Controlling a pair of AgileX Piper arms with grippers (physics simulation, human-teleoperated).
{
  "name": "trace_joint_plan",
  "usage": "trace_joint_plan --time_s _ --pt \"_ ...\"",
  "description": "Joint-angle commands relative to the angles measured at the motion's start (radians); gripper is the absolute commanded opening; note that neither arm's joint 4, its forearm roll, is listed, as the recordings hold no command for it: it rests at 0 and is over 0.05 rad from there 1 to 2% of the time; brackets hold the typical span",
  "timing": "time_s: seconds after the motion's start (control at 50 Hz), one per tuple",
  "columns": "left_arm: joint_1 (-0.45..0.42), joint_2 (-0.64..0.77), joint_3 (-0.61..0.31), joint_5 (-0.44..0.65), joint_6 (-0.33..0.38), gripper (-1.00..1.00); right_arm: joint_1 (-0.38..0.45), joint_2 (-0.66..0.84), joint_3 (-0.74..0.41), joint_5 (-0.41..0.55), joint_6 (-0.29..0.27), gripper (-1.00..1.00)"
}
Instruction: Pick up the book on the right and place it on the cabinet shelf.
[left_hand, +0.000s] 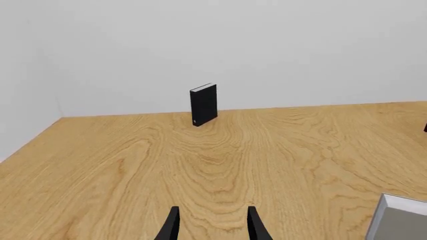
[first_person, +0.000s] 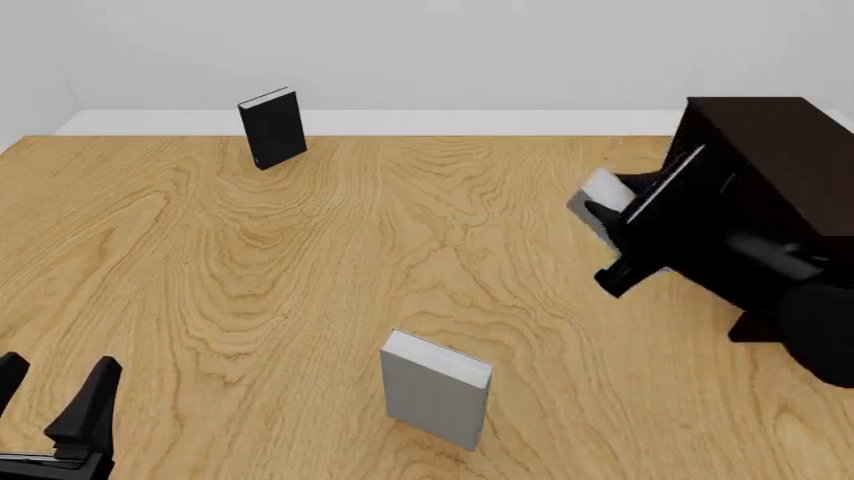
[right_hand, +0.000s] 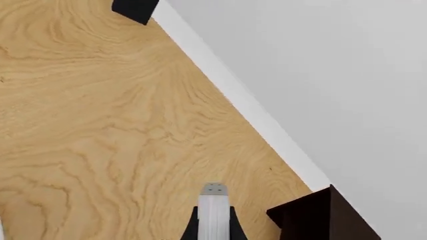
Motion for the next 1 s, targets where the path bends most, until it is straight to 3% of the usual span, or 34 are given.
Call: trace_joint_plan --time_s 0.02,0.08,0.18,0.22,0.26,0.3,0.34,0.42,0.46,0.52,0.78,0.82,1.0 --pt "0.001 0.001 0.0 0.001 -0.003 1.0 0.002 0.02 0.124 -0.203 -0.195 -1.0" --pt "0.002 0.003 0.0 -0.001 -0.004 1.0 0.026 0.038 0.166 -0.266 -0.246 -1.0" --pt "0.003 0.001 0.0 0.0 -0.005 1.0 0.008 0.108 0.256 -0.441 -0.388 -1.0" --pt "0.0 0.0 0.0 0.0 -0.002 1.0 -0.008 0.128 0.274 -0.485 -0.416 -1.0" --pt "0.002 0.0 0.0 0.001 -0.004 1.0 -0.003 0.128 0.273 -0.488 -0.406 -1.0" --pt "0.002 -0.001 0.0 0.0 -0.003 1.0 -0.002 0.159 0.307 -0.554 -0.461 -1.0" --pt "0.002 0.0 0.0 0.0 -0.002 1.0 -0.01 0.172 0.305 -0.572 -0.463 -1.0" --pt "0.0 0.0 0.0 0.0 -0.001 1.0 0.015 0.244 0.367 -0.709 -0.575 -1.0" --pt "0.002 0.0 0.0 0.001 -0.003 1.0 -0.009 0.238 0.35 -0.683 -0.553 -1.0" --pt "0.002 0.001 0.0 0.0 -0.002 1.0 -0.01 0.266 0.358 -0.737 -0.6 -1.0" --pt "0.002 0.001 0.0 0.0 -0.003 1.0 -0.04 0.299 0.334 -0.769 -0.646 -1.0" --pt "0.003 0.0 0.0 0.001 -0.004 1.0 -0.042 0.32 0.343 -0.798 -0.673 -1.0" --pt "0.004 0.0 0.0 0.002 -0.005 1.0 -0.075 0.344 0.312 -0.804 -0.69 -1.0"
